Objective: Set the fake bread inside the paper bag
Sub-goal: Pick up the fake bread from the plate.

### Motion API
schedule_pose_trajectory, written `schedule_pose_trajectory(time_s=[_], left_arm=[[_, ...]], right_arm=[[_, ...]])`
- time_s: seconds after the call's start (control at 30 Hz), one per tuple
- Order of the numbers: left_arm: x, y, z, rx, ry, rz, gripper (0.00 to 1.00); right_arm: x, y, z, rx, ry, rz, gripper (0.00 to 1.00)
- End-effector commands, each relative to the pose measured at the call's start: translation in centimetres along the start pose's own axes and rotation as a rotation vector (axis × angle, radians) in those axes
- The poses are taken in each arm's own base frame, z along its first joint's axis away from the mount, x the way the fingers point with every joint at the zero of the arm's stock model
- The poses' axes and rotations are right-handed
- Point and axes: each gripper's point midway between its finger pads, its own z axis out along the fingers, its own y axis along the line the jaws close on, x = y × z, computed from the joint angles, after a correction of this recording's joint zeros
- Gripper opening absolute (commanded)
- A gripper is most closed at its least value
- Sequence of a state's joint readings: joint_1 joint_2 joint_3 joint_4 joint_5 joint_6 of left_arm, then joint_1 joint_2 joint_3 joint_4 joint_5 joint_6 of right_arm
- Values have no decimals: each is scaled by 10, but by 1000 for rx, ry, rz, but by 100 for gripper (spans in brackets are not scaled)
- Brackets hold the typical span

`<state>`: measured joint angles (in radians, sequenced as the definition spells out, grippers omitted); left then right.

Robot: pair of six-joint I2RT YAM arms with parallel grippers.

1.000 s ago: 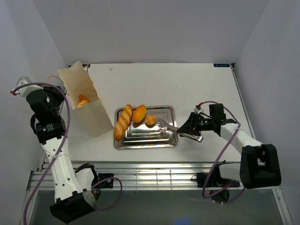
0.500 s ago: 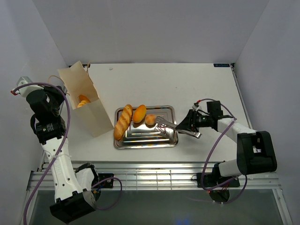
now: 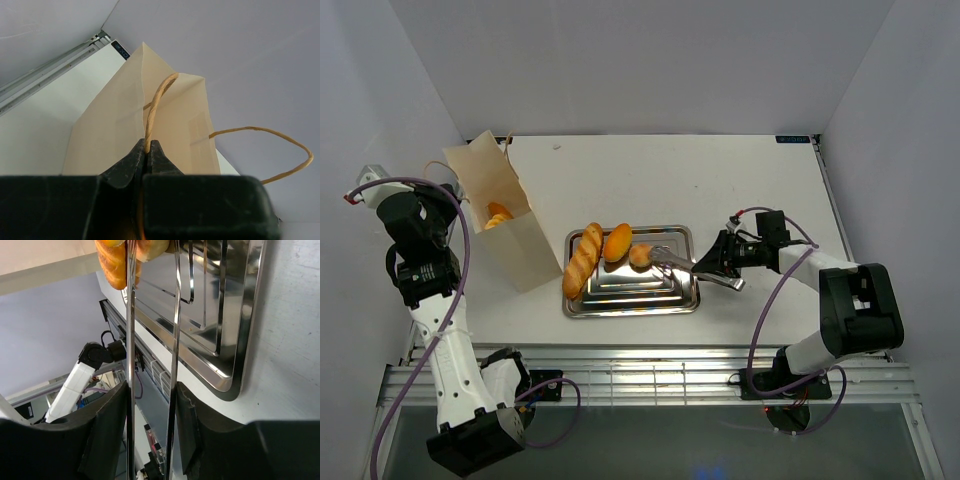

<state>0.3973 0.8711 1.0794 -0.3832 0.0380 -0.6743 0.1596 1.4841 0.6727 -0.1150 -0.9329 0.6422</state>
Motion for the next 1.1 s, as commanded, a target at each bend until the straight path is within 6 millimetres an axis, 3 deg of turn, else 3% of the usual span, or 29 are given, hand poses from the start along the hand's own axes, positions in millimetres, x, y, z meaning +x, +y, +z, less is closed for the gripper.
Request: schedule_pose_trajectory(time_s=[0.0, 0.47, 0.63, 0.83, 1.07], left_arm=[[-3, -5, -6, 27, -14, -3, 0], [-3, -6, -6, 27, -14, -6, 0], [0, -4, -6, 25, -9, -6, 0], [-1, -4, -6, 26, -10, -6, 0], [-6, -9, -9, 33, -19, -2, 0]], right_arm=[[-12, 13, 5, -23, -11, -87, 47], [-10, 24, 13, -50, 7, -95, 41], [-7, 26, 12, -61, 11, -81, 29], [-10, 35, 8, -73, -5, -107, 8], [-11, 65, -6, -97, -35, -158, 8]])
